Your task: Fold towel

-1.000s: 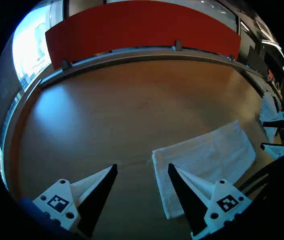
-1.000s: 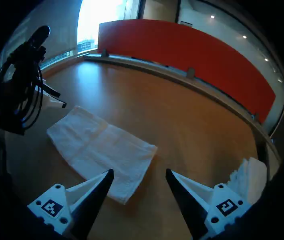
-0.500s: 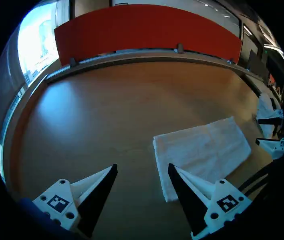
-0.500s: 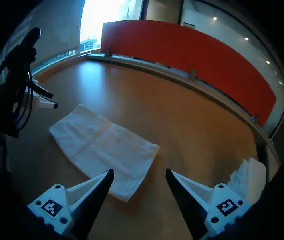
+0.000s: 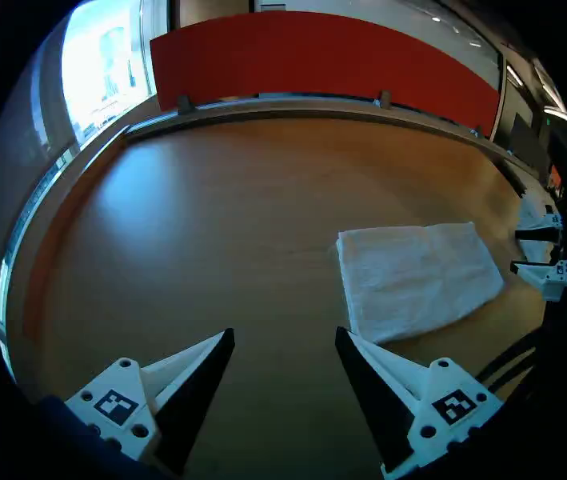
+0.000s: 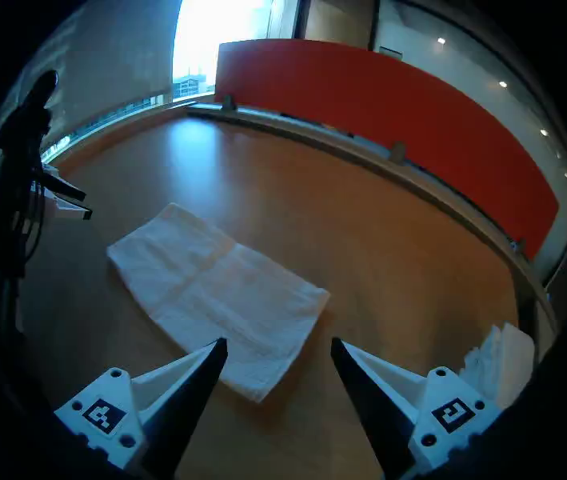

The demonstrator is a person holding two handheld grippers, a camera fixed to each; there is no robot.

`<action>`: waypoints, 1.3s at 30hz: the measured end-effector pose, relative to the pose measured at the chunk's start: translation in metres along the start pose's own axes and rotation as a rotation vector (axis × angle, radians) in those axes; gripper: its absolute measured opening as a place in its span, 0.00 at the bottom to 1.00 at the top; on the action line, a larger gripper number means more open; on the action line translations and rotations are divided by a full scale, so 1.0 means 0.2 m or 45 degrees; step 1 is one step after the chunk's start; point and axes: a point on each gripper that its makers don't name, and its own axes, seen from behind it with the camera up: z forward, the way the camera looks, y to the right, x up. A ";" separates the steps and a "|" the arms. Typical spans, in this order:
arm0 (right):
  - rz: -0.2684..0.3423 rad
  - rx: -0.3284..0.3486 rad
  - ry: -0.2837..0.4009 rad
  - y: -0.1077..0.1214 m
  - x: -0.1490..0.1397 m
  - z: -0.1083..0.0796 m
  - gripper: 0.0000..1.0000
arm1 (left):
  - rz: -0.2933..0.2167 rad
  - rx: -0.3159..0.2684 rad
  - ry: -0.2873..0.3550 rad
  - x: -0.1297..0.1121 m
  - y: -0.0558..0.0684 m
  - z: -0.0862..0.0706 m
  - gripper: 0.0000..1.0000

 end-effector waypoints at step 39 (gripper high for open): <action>-0.268 0.279 -0.313 -0.08 -0.34 0.07 0.48 | -0.075 0.093 -0.042 -0.36 -0.28 -0.33 0.94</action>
